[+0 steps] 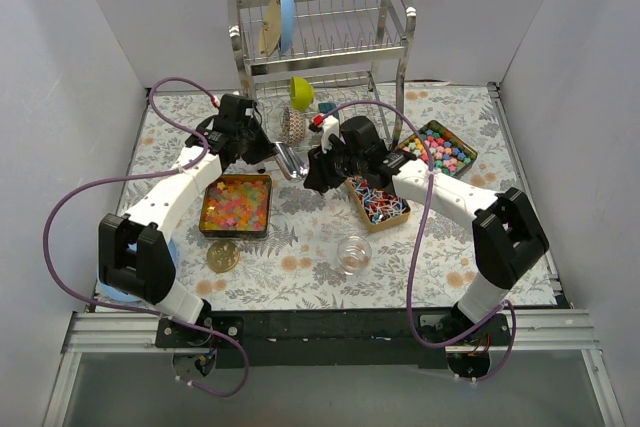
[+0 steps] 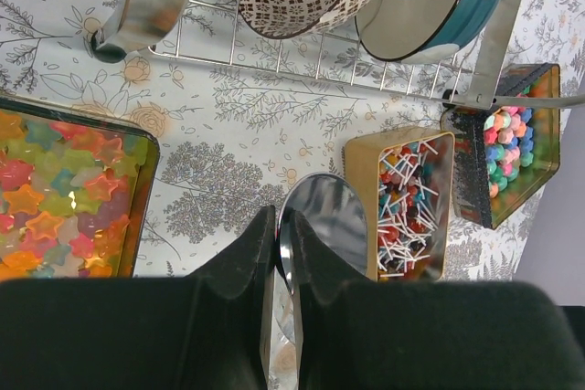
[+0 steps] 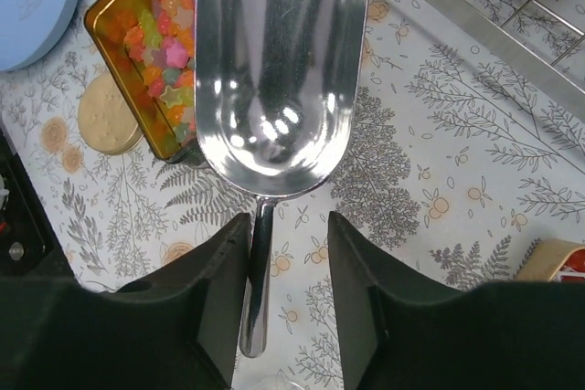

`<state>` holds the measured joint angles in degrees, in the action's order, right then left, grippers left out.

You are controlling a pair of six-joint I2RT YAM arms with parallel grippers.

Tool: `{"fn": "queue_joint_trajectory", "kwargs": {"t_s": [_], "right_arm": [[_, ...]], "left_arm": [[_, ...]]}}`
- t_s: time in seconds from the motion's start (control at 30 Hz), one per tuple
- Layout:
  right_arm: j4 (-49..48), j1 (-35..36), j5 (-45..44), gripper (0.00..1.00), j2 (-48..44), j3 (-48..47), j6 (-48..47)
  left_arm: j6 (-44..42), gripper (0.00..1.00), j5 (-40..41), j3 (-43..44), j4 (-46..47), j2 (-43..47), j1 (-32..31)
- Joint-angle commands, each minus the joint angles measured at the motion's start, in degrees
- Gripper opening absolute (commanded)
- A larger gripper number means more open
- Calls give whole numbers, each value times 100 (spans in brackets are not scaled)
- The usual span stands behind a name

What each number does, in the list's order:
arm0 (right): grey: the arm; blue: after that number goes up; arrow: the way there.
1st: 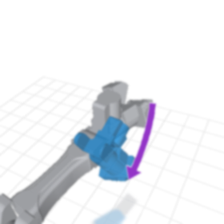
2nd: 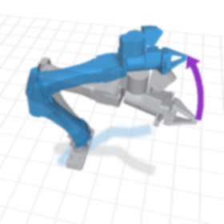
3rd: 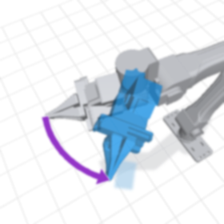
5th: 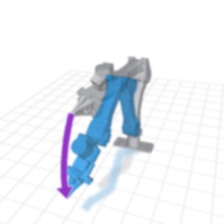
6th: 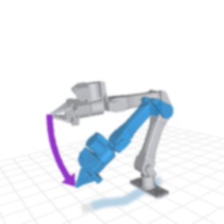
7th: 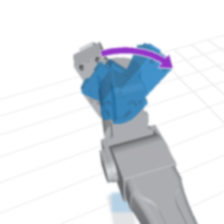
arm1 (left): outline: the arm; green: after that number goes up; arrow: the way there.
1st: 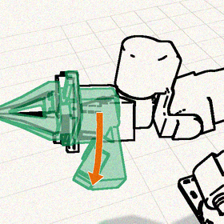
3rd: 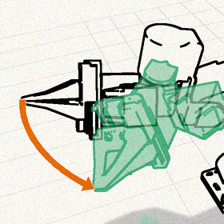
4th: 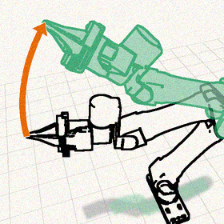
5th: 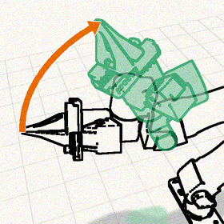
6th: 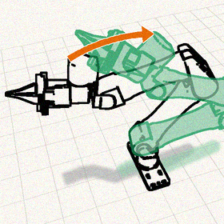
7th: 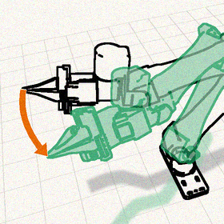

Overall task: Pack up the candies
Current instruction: Scoop the fake candies from the storage box.

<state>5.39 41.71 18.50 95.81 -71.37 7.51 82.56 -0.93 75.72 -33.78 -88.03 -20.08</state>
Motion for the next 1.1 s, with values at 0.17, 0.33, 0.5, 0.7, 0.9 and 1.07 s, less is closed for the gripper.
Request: {"fn": "queue_joint_trajectory", "kwargs": {"t_s": [0.17, 0.33, 0.5, 0.7, 0.9, 1.07], "right_arm": [[-319, 3, 364, 14, -10, 36, -170], [101, -5, 479, 1, -194, -69, -1055], [1251, -181, 786, 1, -668, -34, -3039], [2509, -374, 761, 1, -1107, 202, -4292], [2713, -375, 742, 1, -1223, 212, -4486], [2643, -375, 725, 1, -1109, 45, -4469]], "left_arm": [[49, 0, -302, -93, 223, 269, 135], [-547, 24, -837, -119, 477, 286, 250], [-1749, 77, -2029, -469, 811, 593, 495], [-2771, 72, -3851, -998, 1199, 841, 566], [-3071, 57, -5338, -1130, 1154, 629, 566], [-3106, 52, -5348, -1148, 1093, 524, 575]]}}
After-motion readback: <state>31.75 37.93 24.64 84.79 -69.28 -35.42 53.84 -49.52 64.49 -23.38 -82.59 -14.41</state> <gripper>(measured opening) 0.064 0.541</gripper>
